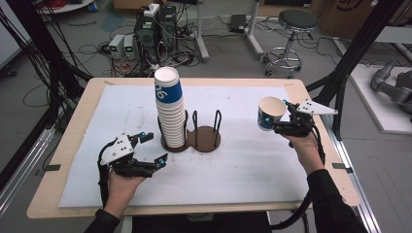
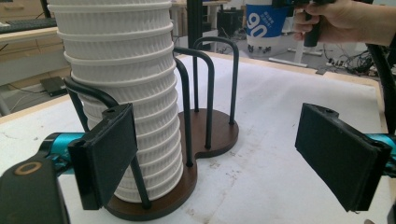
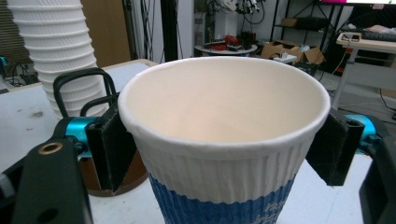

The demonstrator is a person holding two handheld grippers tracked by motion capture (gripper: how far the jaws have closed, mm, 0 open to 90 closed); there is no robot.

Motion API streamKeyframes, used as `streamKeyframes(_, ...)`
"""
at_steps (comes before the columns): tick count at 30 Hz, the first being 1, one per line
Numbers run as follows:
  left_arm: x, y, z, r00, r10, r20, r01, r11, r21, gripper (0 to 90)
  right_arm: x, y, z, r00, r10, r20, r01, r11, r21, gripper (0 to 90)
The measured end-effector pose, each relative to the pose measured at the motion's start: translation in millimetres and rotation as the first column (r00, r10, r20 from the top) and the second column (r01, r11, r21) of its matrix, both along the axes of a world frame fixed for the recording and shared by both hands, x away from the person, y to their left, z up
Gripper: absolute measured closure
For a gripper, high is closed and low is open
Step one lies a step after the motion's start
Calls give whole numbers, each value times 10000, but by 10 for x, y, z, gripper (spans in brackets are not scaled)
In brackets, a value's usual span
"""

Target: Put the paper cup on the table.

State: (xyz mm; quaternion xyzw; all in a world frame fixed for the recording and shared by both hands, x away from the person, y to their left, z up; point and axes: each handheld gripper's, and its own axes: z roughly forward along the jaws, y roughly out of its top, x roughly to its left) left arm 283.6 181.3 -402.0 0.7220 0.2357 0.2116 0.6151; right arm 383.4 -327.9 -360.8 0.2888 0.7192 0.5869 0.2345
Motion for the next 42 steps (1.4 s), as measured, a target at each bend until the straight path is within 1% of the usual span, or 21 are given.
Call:
streamKeyframes(4, -2, 4, -3, 10000, 10, -20, -10, 10000, 7, 127, 50, -9, -30, 9997, -223, -7, 224, 9997, 10, 210)
streamKeyframes(9, -4, 3, -1, 10000, -5, -13, 5, 10000, 10, 128, 88, -24, -84, 9987, -478, -166, 477, 9989, -15, 210)
streamKeyframes(12, -1, -2, -4, 10000, -18, -19, 18, 10000, 21, 128, 102, -36, -147, 9978, -637, -209, 636, 9980, -27, 211)
streamKeyframes(15, 2, -4, -6, 10000, -31, -24, 31, 10000, 13, 128, 118, -48, -213, 9963, -735, -440, 734, 9973, -34, 211)
streamKeyframes(16, 2, -5, -7, 10000, -36, -37, 36, 10000, 15, 128, 121, -51, -236, 9958, -823, -400, 823, 9966, -16, 210)
streamKeyframes(21, 4, -10, -10, 10000, -48, -39, 48, 10000, 18, 127, 157, -53, -328, 9931, -1011, -588, 1012, 9949, -20, 210)
streamKeyframes(24, 5, -10, -12, 10000, -49, -38, 49, 10000, 0, 128, 174, -54, -378, 9910, -1168, -656, 1175, 9931, 68, 210)
streamKeyframes(32, -1, -10, -19, 10000, -77, -56, 77, 10000, 22, 127, 232, -60, -518, 9836, -1547, -924, 1562, 9877, 88, 211)
streamKeyframes(34, -3, -6, -20, 10000, -47, -63, 47, 10000, 33, 127, 254, -56, -557, 9800, -1680, -1069, 1697, 9855, 73, 211)
streamKeyframes(36, -1, -6, -25, 10000, -50, -82, 50, 10000, 26, 127, 273, -46, -581, 9793, -1722, -1059, 1737, 9848, 45, 211)
streamKeyframes(40, -1, -11, -30, 9999, -74, -104, 74, 10000, 51, 128, 308, -27, -615, 9740, -1983, -1092, 2003, 9797, 71, 211)
streamKeyframes(42, -2, -11, -31, 9999, -79, -100, 80, 10000, 56, 127, 328, -23, -636, 9693, -2193, -1110, 2212, 9752, 55, 210)
